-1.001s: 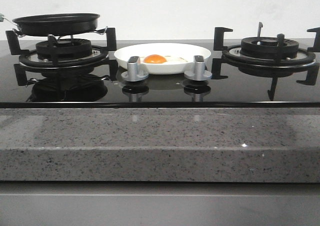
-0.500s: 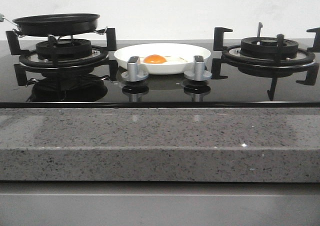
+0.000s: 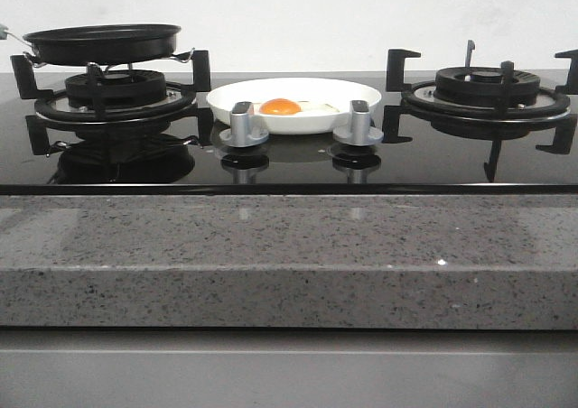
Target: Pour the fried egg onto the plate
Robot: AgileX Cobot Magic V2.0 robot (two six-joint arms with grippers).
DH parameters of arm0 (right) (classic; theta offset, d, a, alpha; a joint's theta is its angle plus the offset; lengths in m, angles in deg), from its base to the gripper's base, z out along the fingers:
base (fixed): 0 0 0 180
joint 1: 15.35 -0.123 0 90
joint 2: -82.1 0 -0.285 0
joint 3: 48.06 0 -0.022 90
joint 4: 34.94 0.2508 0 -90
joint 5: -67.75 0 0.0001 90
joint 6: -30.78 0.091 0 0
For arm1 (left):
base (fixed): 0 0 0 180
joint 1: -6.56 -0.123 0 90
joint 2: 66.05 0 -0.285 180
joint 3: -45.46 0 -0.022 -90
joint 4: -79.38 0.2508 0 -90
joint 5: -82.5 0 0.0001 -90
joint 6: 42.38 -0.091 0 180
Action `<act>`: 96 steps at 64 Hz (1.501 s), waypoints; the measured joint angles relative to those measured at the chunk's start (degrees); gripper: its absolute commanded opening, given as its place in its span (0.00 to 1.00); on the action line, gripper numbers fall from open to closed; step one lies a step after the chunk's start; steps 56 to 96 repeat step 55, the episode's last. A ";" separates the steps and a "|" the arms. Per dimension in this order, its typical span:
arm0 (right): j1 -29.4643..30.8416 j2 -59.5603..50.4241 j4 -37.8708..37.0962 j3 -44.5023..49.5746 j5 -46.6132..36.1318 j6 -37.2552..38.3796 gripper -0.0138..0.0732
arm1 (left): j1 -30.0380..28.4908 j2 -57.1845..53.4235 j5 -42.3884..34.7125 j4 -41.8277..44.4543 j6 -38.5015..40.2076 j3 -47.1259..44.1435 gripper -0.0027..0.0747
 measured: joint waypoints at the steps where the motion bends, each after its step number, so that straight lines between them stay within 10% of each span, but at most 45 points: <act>1: 0.00 0.00 0.00 0.00 0.00 0.00 0.08 | 0.00 0.00 0.00 0.00 0.00 0.00 0.01; 96: 2.57 0.00 0.00 0.00 0.00 0.00 0.08 | 0.00 0.00 0.00 0.00 0.00 0.00 0.01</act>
